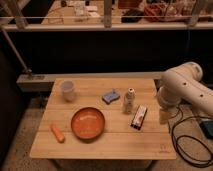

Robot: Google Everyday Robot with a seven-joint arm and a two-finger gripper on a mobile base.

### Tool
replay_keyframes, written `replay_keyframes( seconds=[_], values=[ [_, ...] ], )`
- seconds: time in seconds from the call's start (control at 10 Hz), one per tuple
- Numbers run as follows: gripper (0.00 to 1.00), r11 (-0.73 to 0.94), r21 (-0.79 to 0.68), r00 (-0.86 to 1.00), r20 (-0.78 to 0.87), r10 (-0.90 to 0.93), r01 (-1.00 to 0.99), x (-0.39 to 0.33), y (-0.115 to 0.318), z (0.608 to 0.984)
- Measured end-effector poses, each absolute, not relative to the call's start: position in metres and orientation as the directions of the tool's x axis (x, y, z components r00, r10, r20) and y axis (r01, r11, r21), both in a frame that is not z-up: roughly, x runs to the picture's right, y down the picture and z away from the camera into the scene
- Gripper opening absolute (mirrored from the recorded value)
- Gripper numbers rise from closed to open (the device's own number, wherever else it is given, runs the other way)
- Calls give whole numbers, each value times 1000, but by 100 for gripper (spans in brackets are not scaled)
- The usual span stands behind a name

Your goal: Pick up the ceramic bowl

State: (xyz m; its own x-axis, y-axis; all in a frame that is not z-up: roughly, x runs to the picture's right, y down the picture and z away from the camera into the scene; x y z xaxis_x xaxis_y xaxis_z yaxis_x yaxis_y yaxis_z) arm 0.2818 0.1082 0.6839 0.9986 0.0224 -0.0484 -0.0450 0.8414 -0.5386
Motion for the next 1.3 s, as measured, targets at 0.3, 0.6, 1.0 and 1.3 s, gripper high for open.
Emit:
replay_keyframes(
  seconds=[0.3,0.6,1.0,1.3],
  values=[
    [80,849,-528,999,-17,-50,33,243,106,684],
    [80,851,-516,993,7,-115,102,216,105,683],
    [80,844,-496,978,62,-199,203,184,109,682],
    [80,834,-476,959,99,-265,279,158,112,681]
  ],
)
